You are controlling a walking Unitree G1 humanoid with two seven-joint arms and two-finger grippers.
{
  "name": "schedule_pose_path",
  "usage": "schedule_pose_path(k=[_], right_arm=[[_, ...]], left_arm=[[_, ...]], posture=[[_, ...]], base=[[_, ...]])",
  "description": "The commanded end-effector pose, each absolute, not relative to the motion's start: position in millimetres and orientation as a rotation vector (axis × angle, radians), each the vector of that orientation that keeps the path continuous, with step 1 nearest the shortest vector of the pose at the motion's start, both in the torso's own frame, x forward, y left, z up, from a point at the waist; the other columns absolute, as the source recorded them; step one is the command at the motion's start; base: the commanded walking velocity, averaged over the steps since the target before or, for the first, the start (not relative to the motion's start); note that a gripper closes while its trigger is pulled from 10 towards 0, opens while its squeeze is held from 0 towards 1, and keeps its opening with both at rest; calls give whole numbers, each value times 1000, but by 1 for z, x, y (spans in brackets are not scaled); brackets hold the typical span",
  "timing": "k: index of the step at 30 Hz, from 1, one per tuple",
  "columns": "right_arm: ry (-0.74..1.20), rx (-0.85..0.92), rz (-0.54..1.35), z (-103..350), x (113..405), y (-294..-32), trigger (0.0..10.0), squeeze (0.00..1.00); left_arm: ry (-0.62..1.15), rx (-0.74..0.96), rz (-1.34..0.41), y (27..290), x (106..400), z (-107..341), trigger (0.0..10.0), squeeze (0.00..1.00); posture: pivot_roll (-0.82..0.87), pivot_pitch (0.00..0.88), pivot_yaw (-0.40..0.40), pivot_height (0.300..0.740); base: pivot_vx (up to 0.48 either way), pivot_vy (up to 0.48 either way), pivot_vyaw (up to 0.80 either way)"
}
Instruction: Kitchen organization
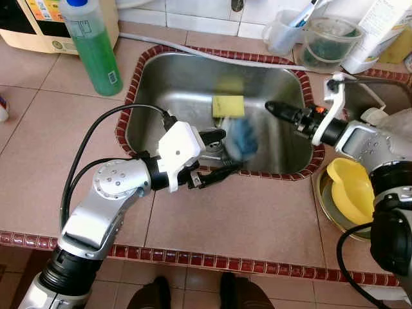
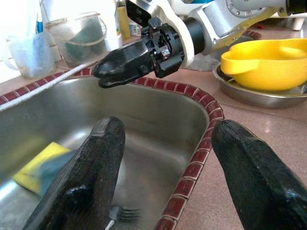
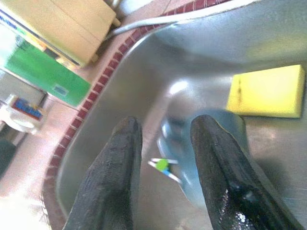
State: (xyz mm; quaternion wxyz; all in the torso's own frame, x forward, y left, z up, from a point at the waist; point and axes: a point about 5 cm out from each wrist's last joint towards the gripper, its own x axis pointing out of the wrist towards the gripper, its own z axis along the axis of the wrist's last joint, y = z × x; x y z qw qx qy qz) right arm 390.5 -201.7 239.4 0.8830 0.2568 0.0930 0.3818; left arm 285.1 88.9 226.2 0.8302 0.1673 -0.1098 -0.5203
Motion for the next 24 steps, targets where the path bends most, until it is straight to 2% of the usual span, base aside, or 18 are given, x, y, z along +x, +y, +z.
schedule_pose_path(k=[1,10,18,20,22,24], right_arm=[[183,552,756,245,391,-211,10000,1000],[53,529,742,262,394,-215,10000,1000],[-118,510,744,275,390,-223,10000,1000],[-129,519,748,275,390,-223,10000,1000],[-202,618,720,278,389,-227,10000,1000],[-245,562,698,271,387,-223,10000,1000]], left_arm=[[-244,359,-1113,86,285,228,10000,0],[-241,331,-1088,87,290,226,10000,0],[-248,144,-911,103,312,237,10000,0],[-242,136,-899,103,314,236,10000,0],[-222,111,-837,98,319,232,10000,0],[-216,59,-814,93,321,230,10000,0]], posture=[[-68,313,-86,740],[-60,285,-82,740],[-41,233,-69,740],[-29,219,-68,740],[-19,187,-63,740],[-15,167,-58,740]], base=[[0,0,0],[0,0,0],[0,0,0],[0,0,0],[0,0,0],[0,0,0]])
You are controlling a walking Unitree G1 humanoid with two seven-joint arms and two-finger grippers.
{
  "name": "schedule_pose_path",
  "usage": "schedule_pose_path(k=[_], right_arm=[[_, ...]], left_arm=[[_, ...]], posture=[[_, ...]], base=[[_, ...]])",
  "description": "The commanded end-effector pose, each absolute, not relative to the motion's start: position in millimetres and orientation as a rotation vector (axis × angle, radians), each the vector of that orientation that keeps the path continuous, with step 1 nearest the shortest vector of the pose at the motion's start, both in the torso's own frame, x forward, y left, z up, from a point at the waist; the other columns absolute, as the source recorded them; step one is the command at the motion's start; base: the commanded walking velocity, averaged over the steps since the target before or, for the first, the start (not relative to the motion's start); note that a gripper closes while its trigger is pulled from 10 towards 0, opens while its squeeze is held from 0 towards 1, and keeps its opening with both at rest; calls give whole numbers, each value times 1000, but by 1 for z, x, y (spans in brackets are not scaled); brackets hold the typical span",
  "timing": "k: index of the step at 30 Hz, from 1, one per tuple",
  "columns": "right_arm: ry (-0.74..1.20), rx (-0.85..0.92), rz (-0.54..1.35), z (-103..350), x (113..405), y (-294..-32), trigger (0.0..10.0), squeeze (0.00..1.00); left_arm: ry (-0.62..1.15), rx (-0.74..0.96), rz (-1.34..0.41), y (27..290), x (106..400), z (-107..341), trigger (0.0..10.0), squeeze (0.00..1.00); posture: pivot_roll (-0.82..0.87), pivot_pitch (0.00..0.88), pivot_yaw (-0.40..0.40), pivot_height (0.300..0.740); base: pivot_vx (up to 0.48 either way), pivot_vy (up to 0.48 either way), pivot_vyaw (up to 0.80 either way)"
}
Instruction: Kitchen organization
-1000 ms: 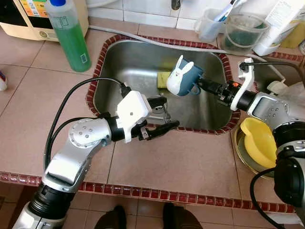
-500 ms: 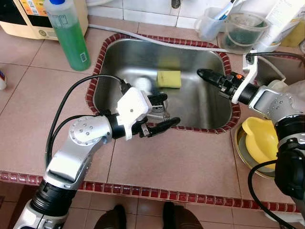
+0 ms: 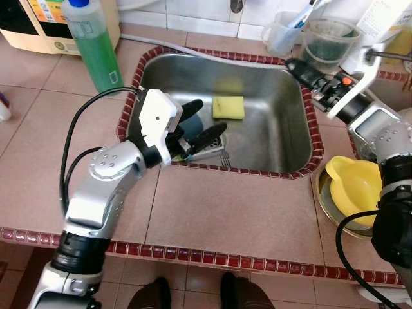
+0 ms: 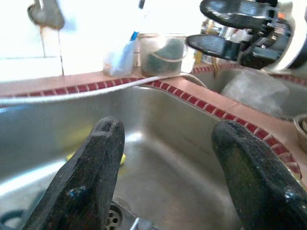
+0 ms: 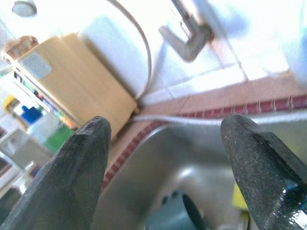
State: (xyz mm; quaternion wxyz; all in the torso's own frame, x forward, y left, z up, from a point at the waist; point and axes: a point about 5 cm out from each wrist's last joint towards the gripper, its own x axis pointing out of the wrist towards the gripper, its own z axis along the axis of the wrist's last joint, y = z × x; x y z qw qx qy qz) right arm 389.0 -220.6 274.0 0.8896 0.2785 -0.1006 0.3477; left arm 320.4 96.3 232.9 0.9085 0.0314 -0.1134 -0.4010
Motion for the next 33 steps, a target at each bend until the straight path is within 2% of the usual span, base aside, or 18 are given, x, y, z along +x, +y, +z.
schedule_pose_path(k=[1,7,9,10,11,14,16,19,20,21,22,26,29,33], right_arm=[[-256,548,697,270,386,-221,10000,1000],[-321,485,616,269,380,-211,10000,1000],[-313,422,600,266,379,-208,10000,1000],[-305,308,539,258,376,-204,10000,1000],[-307,285,519,256,375,-203,10000,1000],[-316,264,484,254,371,-202,10000,1000],[-341,210,390,256,362,-205,10000,1000],[-349,190,310,256,355,-208,10000,1000],[-347,174,274,254,351,-208,10000,494],[-347,174,274,254,351,-208,10000,494],[-336,157,225,248,345,-206,10000,0],[-315,137,187,233,332,-197,10000,0],[-315,37,126,213,317,-182,10000,0],[-392,7,120,211,306,-169,10000,0]], left_arm=[[-220,53,-807,92,321,231,10000,0],[-208,8,-699,94,330,227,10000,0],[-189,-12,-674,95,332,225,10000,0],[-155,-56,-591,102,341,220,10000,0],[-146,-68,-562,104,343,219,10000,0],[-140,-97,-530,107,346,218,10000,0],[-142,-108,-458,113,352,219,10000,0],[-141,-112,-466,113,352,218,10000,0],[-147,-97,-459,115,351,217,10000,0],[-147,-97,-459,115,351,217,10000,0],[-164,-75,-434,118,350,215,10000,0],[-206,-62,-398,124,345,210,10000,0],[-147,-122,-390,125,343,194,10000,0],[-161,-75,-383,124,344,194,10000,0]], posture=[[-15,167,-58,740],[-15,108,-40,740],[-19,100,-39,740],[-34,64,-28,740],[-34,64,-28,740],[-40,49,-26,740],[-60,25,-18,740],[-67,9,-13,740],[-69,8,-11,740],[-69,8,-11,740],[-72,5,-10,740],[-70,0,-1,740],[-75,0,8,740],[-75,0,16,740]], base=[[0,0,0],[0,0,0],[0,0,0],[0,0,0],[0,0,0],[0,0,0],[0,0,0],[0,0,0],[0,0,0],[0,0,0],[0,0,0],[0,0,0],[0,0,0],[0,0,0]])
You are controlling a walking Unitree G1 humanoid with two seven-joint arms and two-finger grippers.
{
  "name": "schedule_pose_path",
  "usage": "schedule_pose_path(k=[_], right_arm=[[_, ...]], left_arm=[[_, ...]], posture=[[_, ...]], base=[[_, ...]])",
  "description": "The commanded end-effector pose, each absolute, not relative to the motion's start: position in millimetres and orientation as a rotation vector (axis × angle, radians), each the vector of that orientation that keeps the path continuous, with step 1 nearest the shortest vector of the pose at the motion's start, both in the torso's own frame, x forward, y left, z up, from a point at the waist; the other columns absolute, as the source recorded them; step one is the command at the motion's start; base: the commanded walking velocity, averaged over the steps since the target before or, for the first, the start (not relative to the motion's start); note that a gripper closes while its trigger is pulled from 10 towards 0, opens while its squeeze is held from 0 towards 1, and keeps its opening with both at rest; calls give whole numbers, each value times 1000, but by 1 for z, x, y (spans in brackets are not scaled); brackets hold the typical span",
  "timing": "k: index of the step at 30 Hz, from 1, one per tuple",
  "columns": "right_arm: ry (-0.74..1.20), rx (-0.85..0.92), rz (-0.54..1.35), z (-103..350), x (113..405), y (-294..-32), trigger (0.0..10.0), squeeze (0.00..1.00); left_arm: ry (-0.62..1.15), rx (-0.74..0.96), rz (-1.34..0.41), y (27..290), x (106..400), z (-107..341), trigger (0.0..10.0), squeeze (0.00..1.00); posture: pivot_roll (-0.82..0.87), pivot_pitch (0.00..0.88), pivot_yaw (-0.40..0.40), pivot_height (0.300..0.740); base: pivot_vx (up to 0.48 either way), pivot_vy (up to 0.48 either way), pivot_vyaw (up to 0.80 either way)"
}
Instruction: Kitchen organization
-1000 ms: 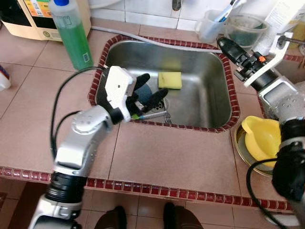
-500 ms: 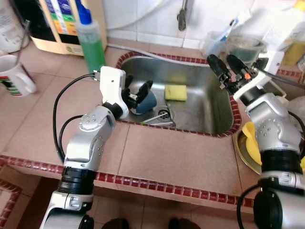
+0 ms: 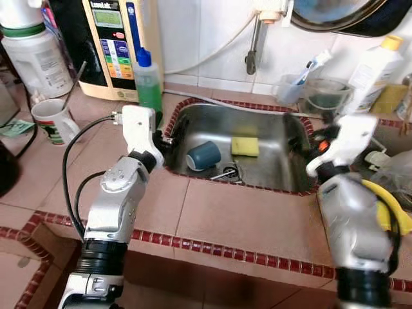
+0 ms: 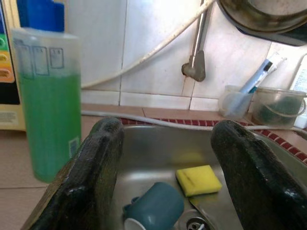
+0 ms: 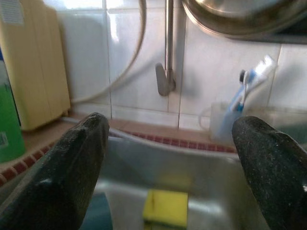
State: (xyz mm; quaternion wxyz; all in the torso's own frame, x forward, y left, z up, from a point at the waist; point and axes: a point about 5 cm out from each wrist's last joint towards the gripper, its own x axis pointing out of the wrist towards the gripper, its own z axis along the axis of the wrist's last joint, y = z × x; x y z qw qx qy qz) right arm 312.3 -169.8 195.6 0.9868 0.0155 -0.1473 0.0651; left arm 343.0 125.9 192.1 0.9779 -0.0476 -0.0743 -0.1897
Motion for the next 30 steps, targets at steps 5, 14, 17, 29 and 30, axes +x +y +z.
schedule_pose_path(k=[5,14,17,29,30], right_arm=[[-439,-32,161,205,296,-151,10000,0],[-350,-60,136,166,282,-143,10000,0],[-359,-57,132,166,281,-143,10000,0],[-350,-96,111,160,281,-153,10000,0],[-349,-99,106,161,282,-155,10000,0]], left_arm=[[-201,-56,-379,126,341,188,10000,0],[-215,-47,-378,128,320,161,10000,0],[-215,-29,-353,130,318,156,10000,0],[-200,-58,-382,131,318,153,10000,0],[-205,-65,-384,131,318,153,10000,0]], posture=[[-82,0,22,740],[-90,0,24,740],[-95,0,21,740],[-105,0,30,740],[-107,0,30,740]], base=[[0,0,0],[0,0,0],[0,0,0],[0,0,0],[0,0,0]])
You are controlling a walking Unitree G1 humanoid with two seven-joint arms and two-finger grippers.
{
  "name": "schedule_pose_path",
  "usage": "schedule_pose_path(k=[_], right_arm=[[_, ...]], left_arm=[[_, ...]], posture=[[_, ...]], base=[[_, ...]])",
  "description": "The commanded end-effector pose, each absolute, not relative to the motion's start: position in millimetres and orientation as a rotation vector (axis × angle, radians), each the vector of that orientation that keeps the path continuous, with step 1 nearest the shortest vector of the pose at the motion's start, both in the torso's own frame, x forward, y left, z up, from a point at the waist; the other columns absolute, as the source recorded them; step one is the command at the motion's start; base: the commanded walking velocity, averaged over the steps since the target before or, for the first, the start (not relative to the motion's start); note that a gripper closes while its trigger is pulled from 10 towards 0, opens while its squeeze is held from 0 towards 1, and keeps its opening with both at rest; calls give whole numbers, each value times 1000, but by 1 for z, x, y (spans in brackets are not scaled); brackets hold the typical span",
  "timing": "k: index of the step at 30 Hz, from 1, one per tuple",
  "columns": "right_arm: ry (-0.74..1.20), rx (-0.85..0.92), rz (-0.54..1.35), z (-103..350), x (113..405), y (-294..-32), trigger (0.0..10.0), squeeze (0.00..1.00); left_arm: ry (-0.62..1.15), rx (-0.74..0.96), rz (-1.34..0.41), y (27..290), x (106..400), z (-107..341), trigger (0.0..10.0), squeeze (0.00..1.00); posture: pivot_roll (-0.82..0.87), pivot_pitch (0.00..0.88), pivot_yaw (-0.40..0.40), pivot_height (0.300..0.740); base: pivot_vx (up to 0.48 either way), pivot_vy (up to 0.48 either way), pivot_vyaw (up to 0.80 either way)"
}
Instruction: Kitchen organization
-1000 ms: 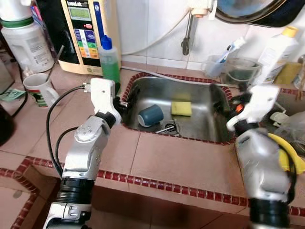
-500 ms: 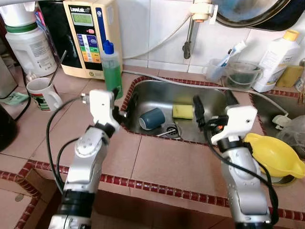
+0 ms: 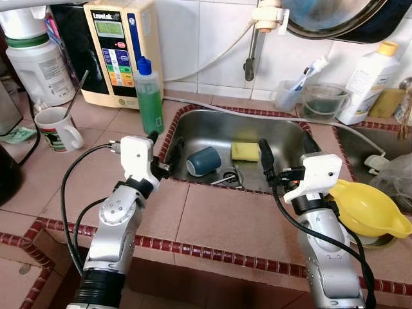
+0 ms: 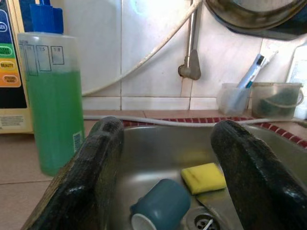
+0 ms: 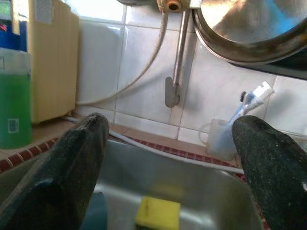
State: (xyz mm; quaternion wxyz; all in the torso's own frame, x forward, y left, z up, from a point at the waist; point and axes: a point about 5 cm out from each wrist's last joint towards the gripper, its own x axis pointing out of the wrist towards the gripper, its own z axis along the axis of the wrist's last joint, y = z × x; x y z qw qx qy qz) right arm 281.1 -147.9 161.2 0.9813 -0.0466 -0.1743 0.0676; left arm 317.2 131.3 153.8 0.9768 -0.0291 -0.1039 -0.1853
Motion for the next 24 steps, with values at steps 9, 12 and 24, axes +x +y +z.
schedule_pose_path(k=[9,12,24], right_arm=[[-346,-112,97,159,277,-159,10000,0],[-342,-114,90,157,275,-160,10000,0],[-334,-125,70,158,276,-169,10000,0]], left_arm=[[-218,-51,-359,132,317,152,10000,0],[-201,-84,-357,134,316,150,10000,0],[-189,-76,-353,136,319,152,10000,0]], posture=[[-119,0,31,740],[-128,0,34,740],[-124,0,29,740]], base=[[0,0,0],[0,0,0],[0,0,0]])
